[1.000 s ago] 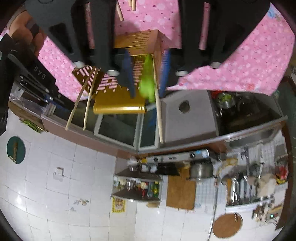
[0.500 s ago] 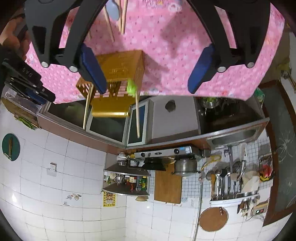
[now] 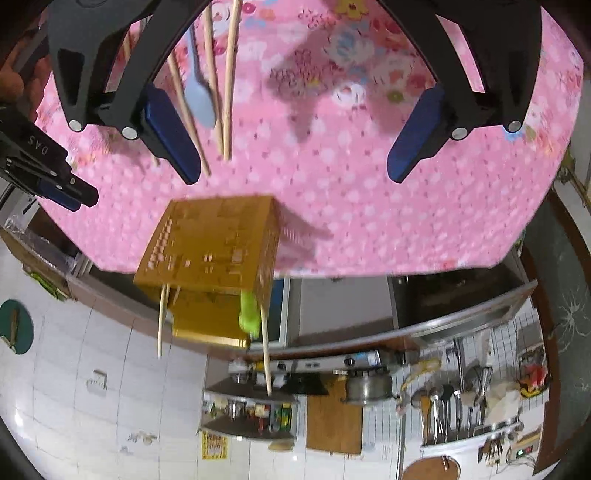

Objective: Organize utensils
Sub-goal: 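Move both grippers back toward the remaining utensils, then lower the right gripper onto a wooden chopstick and close on it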

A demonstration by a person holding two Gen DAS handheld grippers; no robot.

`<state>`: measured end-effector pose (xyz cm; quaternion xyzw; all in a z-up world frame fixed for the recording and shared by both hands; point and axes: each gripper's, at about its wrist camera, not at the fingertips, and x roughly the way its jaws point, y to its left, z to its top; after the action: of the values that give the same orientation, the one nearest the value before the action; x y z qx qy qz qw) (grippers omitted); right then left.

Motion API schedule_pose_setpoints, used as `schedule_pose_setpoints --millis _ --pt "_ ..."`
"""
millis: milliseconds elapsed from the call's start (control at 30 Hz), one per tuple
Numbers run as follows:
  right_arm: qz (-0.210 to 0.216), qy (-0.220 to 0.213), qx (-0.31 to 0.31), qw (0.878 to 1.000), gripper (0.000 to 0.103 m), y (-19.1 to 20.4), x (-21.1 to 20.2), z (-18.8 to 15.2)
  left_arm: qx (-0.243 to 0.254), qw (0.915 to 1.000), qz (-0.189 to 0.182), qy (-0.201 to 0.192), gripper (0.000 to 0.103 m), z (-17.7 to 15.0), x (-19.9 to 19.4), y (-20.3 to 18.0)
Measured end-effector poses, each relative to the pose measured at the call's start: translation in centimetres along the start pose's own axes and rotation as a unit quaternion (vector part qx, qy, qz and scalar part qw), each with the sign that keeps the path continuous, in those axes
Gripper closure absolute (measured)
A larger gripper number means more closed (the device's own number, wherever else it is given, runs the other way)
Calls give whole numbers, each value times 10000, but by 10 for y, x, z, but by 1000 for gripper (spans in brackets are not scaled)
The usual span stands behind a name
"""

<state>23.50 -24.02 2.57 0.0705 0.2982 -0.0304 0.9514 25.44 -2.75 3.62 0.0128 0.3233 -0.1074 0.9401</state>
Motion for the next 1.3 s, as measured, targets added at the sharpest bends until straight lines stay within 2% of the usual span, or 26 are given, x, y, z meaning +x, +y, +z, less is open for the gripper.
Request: schedule_pose_setpoints --millis 433,700,733,767,867,933,1133,1200,1300 --pt "-196 1176 -37 9929 61 20 53 -44 5 9984 97 549 5 -28 38 3" --pt "-344 1375 -63 9899 65 30 64 -45 -82 9967 -8 808 5 -35 51 3" --pt "-379 1400 -59 9894 68 32 64 -45 -87 9964 -28 838 5 -35 52 2" --pt "-394 1415 -83 9891 76 33 65 -45 -95 9963 -38 854 5 -36 53 2" --pt "-375 1457 -244 9883 92 37 65 -43 -110 9958 -111 907 6 -36 54 0" --pt "-346 1494 -243 9879 95 35 63 -42 -90 9956 -137 918 7 -36 54 -2" --pt "-334 1516 -56 9879 97 6 59 -35 112 9938 -243 1081 17 -37 59 -16" --pt "-331 1528 43 9877 97 -4 58 -33 156 9929 -266 1149 23 -37 63 -20" --pt "-317 1553 128 9873 97 -15 59 -33 251 9903 -376 1311 38 -38 70 -28"
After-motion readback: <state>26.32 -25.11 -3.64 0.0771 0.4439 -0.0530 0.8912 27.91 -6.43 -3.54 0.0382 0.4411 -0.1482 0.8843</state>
